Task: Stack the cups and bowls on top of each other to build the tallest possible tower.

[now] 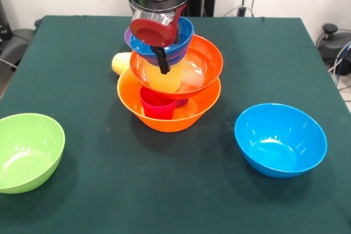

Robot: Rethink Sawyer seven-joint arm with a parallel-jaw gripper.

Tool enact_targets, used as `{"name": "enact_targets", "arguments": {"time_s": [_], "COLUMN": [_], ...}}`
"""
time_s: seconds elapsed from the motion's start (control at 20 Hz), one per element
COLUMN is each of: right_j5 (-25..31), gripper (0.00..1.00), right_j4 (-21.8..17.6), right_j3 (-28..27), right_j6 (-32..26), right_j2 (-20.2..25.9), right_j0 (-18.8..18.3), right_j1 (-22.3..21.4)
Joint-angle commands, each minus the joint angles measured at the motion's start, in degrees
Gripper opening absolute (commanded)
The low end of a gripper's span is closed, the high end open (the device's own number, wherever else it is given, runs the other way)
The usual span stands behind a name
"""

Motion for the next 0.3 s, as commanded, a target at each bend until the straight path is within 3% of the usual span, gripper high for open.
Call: {"name": "enact_targets", "arguments": {"time_s": [0.05, 0.3], "right_j5": [0.79, -1.21], "gripper": [1.00, 1.00], "right_j4": [0.40, 0.19], "right_j3": [-5.86, -6.71], "right_j6": [4.51, 5.20], "right_j2": [2.48, 1.80], "right_j0": [-0.35, -0.72], "right_j1": [-0.92, -1.97]}}
